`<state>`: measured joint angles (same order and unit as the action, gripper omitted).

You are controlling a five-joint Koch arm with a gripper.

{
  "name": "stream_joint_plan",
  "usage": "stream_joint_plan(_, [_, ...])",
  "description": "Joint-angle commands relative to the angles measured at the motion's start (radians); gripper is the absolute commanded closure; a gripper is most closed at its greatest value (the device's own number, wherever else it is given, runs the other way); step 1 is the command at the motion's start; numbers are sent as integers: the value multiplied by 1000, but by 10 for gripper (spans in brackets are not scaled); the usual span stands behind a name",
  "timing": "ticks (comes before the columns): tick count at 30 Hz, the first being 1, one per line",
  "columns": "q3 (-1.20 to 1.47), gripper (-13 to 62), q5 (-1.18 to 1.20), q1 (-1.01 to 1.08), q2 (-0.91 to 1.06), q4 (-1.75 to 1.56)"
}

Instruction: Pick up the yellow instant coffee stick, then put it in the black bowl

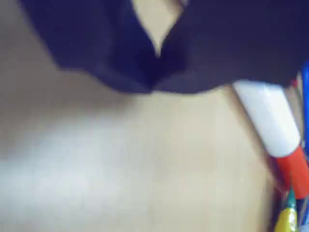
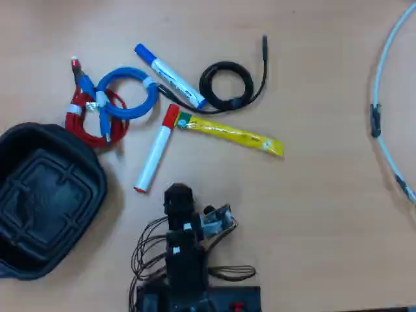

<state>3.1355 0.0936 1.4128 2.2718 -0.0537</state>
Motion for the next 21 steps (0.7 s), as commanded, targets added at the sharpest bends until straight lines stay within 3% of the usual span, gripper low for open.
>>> stream_joint_plan(1, [20, 575, 18, -29, 75, 95])
stream_joint_plan(21, [-69, 575, 18, -29, 72, 112])
